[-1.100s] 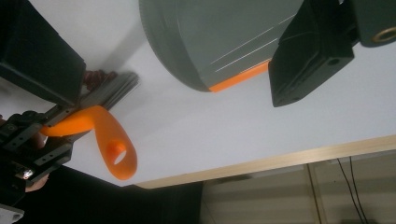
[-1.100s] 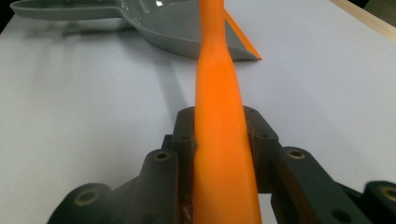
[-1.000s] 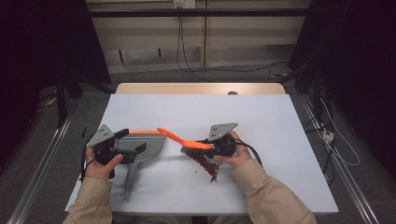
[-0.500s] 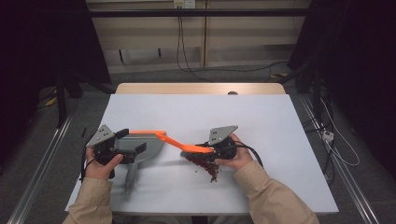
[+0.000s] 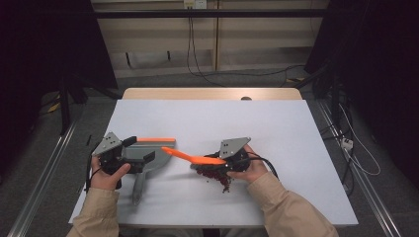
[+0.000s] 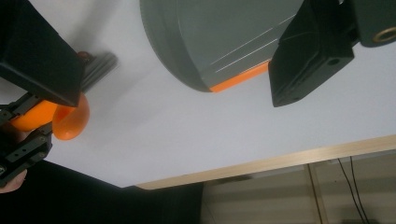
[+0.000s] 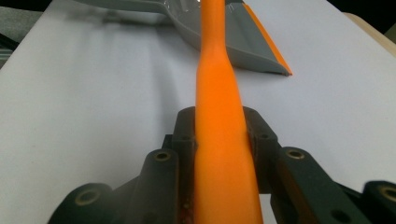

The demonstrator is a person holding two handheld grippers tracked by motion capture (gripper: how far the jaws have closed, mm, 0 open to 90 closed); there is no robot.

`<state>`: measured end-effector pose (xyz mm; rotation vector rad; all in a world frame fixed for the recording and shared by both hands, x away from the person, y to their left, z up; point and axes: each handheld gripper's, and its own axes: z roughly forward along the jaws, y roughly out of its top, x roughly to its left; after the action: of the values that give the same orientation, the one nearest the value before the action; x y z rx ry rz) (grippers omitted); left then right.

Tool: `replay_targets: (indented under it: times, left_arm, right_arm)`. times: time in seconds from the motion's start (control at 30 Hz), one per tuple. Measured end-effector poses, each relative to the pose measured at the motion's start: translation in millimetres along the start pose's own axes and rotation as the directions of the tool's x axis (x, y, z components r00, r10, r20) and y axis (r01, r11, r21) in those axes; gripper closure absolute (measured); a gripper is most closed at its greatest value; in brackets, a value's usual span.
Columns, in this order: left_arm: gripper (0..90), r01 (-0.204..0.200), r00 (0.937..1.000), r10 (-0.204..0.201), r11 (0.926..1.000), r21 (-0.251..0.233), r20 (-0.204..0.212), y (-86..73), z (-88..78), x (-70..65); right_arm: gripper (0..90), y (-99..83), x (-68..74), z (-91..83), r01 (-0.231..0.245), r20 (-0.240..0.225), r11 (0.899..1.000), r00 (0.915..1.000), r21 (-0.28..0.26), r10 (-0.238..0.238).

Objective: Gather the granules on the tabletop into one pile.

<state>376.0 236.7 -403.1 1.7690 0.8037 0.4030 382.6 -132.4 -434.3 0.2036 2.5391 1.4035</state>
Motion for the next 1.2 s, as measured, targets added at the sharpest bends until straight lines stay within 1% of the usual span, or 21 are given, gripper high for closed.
replay_targets:
  times: [0.13,0.3,0.4,0.47,0.5,0.57,0.7,0.73,0.77,0.8,0.83,0.87,0.9,0.93,1.0,1.03,1.07,1.1,1.13,1.17,1.2]
  left_arm:
    - [3.9,-0.001,1.0,0.001,1.0,0.0,0.001,0.0,0.0,-0.1]
    - [3.9,0.002,1.0,-0.002,1.0,0.0,0.003,-0.1,0.4,0.3]
    - [3.9,0.007,1.0,-0.007,1.0,-0.001,0.005,-0.4,0.8,0.2]
    - [3.9,-0.002,1.0,0.002,1.0,0.004,0.007,-0.4,0.9,0.5]
    - [3.9,-0.001,1.0,0.001,1.0,0.006,0.008,-0.4,1.3,0.2]
    - [3.9,-0.001,0.9999,0.001,1.0,0.008,0.013,-0.6,1.9,-0.5]
    - [4.1,-0.001,0.9997,0.001,1.0,-0.005,0.026,-0.1,0.8,0.2]
    - [4.0,0.008,0.9996,-0.008,1.0,-0.004,0.028,-0.4,0.8,0.8]
    - [4.0,0.013,0.9997,-0.013,0.9999,-0.005,0.02,-0.4,1.4,1.2]
    - [4.1,0.009,0.9998,-0.009,0.9999,-0.006,0.017,-0.2,1.6,1.2]
    - [4.1,0.008,0.9996,-0.008,0.9999,-0.008,0.027,-0.1,2.1,1.3]
    - [4.0,0.008,0.9995,-0.008,0.9999,-0.008,0.031,-0.2,2.9,1.0]
    - [4.0,0.003,0.9996,-0.003,1.0,-0.001,0.027,-0.6,3.4,0.6]
    - [4.1,0.003,0.9996,-0.004,0.9999,0.01,0.027,-1.2,3.8,-0.2]
    - [4.1,-0.005,0.9996,0.005,0.9999,0.012,0.028,-1.9,2.9,-2.0]
    - [4.0,-0.004,0.9994,0.004,1.0,0.007,0.033,-1.4,2.3,-3.4]
    - [4.0,-0.004,0.9993,0.004,1.0,-0.002,0.038,-0.9,1.9,-4.9]
    - [4.0,-0.011,0.9993,0.011,0.9999,-0.004,0.036,-0.5,1.7,-6.1]
    - [4.0,-0.012,0.9992,0.012,0.9999,-0.002,0.038,-0.6,2.2,-7.4]
    - [4.0,-0.014,0.9991,0.014,0.9999,0.002,0.04,-0.8,2.6,-8.6]
    - [4.0,-0.008,0.9989,0.008,1.0,0.001,0.047,-0.9,2.9,-9.4]
  right_arm:
    - [71.2,0.6,-3.2,-0.5,-0.001,0.025,1.0,0.9997,-0.03,0.002]
    - [71.2,2.5,-9.0,-6.8,-0.037,0.072,0.996,0.9965,-0.08,0.043]
    - [71.2,0.6,-10.1,-16.6,-0.069,0.123,0.994,0.9892,-0.079,0.078]
    - [71.2,-4.3,-9.0,-25.6,-0.101,0.174,0.991,0.9781,-0.085,0.115]
    - [71.2,-7.4,-7.9,-30.4,-0.124,0.2,0.988,0.9697,-0.089,0.139]
    - [71.3,-13.9,-3.9,-40.2,-0.162,0.263,0.983,0.9477,-0.089,0.18]
    - [71.3,-22.9,6.0,-58.2,-0.224,0.362,0.967,0.8967,-0.124,0.254]
    - [71.3,-24.8,6.9,-61.5,-0.251,0.363,0.957,0.8866,-0.143,0.287]
    - [71.3,-25.5,8.5,-64.4,-0.254,0.383,0.956,0.8766,-0.145,0.291]
    - [71.3,-25.8,10.0,-67.5,-0.268,0.376,0.951,0.8739,-0.154,0.307]
    - [71.2,-26.8,13.1,-69.9,-0.29,0.383,0.941,0.8601,-0.175,0.337]
    - [71.2,-28.2,16.2,-70.8,-0.298,0.391,0.937,0.852,-0.182,0.348]
    - [71.3,-29.1,18.8,-71.1,-0.288,0.394,0.942,0.8567,-0.17,0.333]
    - [71.2,-29.0,22.3,-70.9,-0.279,0.434,0.947,0.8421,-0.156,0.32]
    - [71.2,-29.7,25.4,-71.2,-0.297,0.447,0.941,0.8284,-0.161,0.337]
    - [71.3,-29.3,28.2,-70.6,-0.294,0.48,0.944,0.8128,-0.15,0.329]
    - [71.3,-29.3,30.0,-70.0,-0.299,0.488,0.944,0.8086,-0.14,0.328]
    - [71.2,-29.6,32.6,-69.2,-0.314,0.503,0.938,0.7929,-0.146,0.344]
    - [71.3,-30.0,35.2,-68.2,-0.323,0.515,0.935,0.7819,-0.148,0.351]
    - [71.2,-30.5,37.9,-67.6,-0.327,0.525,0.934,0.7741,-0.147,0.353]
    - [71.2,-30.7,40.8,-66.9,-0.323,0.549,0.936,0.7608,-0.141,0.345]
